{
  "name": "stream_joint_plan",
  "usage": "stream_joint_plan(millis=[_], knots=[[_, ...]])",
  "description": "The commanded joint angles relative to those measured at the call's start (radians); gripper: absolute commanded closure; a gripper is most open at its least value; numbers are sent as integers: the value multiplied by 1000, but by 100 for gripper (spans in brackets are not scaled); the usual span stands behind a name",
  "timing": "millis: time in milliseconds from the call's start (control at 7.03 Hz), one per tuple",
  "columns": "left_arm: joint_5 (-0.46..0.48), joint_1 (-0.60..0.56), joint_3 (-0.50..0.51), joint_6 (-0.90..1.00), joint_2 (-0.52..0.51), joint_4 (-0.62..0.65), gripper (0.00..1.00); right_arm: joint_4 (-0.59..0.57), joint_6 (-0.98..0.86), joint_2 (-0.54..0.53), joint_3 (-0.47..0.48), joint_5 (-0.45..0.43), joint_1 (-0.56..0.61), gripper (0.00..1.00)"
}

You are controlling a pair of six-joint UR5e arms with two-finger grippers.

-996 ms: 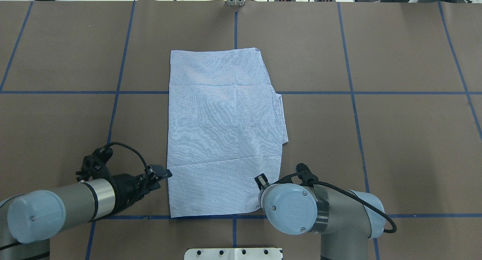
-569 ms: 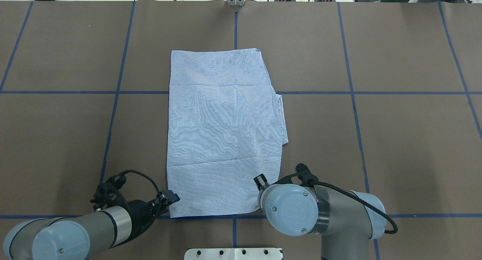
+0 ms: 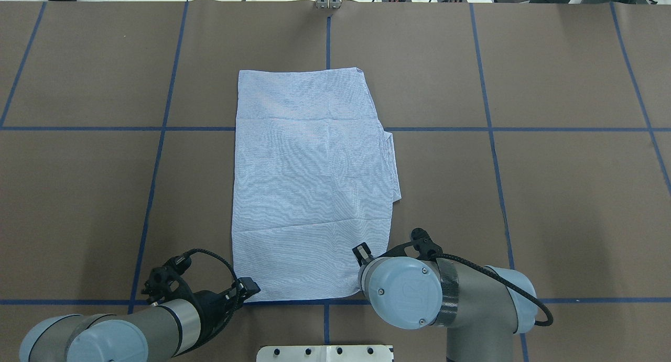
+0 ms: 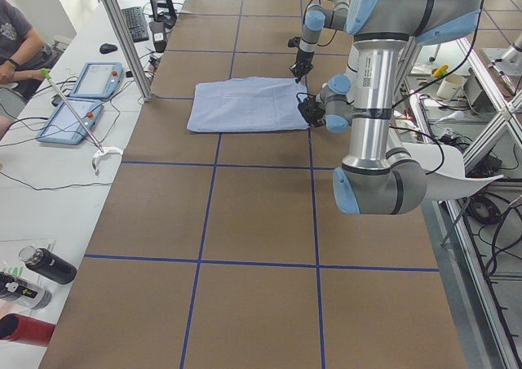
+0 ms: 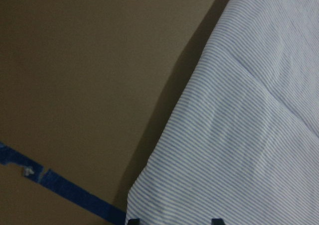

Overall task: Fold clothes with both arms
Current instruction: 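Lower the left gripper to the shirt corner nearest the robot, then grasp the shirt edge nearest the robot with both grippers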

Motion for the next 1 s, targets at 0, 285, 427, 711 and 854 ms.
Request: stream_joint_plan(millis=[0, 285, 427, 711, 854], knots=[[-1, 1, -18, -25, 0, 65, 42, -1, 0, -1, 0, 0, -2, 100], [-1, 1, -16, -90, 5, 80, 42, -1, 0, 1, 0, -2, -2, 100], [-1, 1, -16, -99, 5, 82, 42, -6, 0, 4, 0, 0, -2, 100], [1, 3, -18, -125, 5, 83, 53, -9, 0, 7, 2, 0, -2, 100], [2, 3, -18, -134, 3, 94, 68, -9, 0, 7, 2, 0, 0, 100]])
